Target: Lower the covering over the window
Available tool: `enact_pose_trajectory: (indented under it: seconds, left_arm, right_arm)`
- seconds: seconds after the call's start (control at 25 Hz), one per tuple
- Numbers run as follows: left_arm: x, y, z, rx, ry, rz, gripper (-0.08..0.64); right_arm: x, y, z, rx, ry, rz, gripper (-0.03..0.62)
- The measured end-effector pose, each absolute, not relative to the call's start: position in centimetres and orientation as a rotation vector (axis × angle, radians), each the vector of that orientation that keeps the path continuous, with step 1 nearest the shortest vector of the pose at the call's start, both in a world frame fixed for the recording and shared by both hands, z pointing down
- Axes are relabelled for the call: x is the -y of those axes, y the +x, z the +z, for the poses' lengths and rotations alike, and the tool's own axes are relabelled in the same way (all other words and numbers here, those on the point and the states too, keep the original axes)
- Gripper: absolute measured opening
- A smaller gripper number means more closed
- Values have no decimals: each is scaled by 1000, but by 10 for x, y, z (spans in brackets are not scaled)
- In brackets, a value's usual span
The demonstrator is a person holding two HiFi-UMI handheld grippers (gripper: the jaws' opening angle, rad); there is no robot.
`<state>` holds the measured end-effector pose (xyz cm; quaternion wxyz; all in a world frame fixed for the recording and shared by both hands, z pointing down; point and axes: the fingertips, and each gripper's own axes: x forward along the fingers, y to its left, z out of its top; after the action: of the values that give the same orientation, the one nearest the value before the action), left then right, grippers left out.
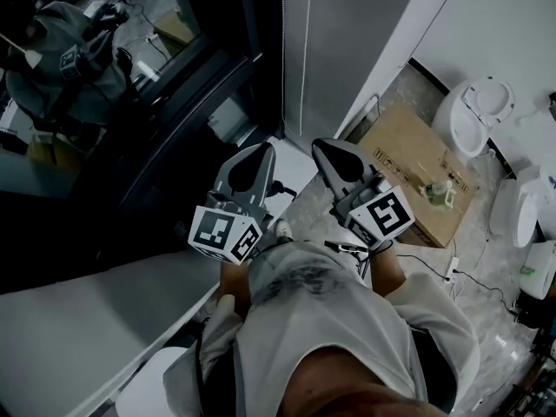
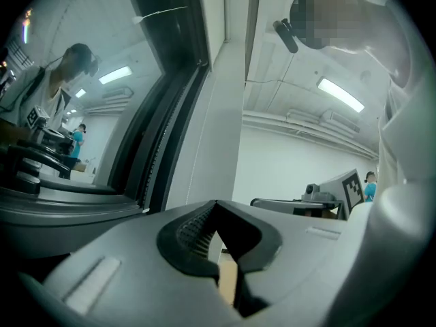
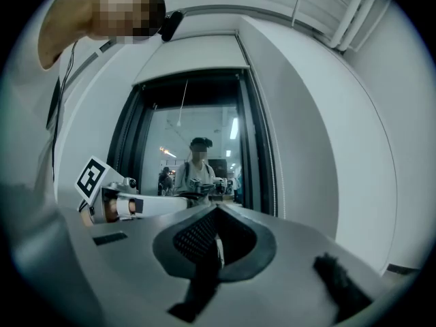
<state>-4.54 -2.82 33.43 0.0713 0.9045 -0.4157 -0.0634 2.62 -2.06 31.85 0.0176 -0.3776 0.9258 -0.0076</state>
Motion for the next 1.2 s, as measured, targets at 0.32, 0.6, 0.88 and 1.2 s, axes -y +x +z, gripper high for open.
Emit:
enact_pose_trajectory:
  seconds: [0.32,0.6,0.88,1.2]
  left_arm:
    - [61,-55,338,1204,2739,-177,8]
    - [84,-54,335,1179,2755,-167,8]
    - [114,-44,336,1203,2753,-166,8]
    - [146,-32,335,1257,2744,-159,8]
  right_arm:
    - [51,19,322,-2849,-1269,-34,17]
    - [70,21,327,-2871,-1307,22,17]
    - [99,29,328,-2871,-1286,26,17]
    - [126,37,327,-2888,-1224,12,17]
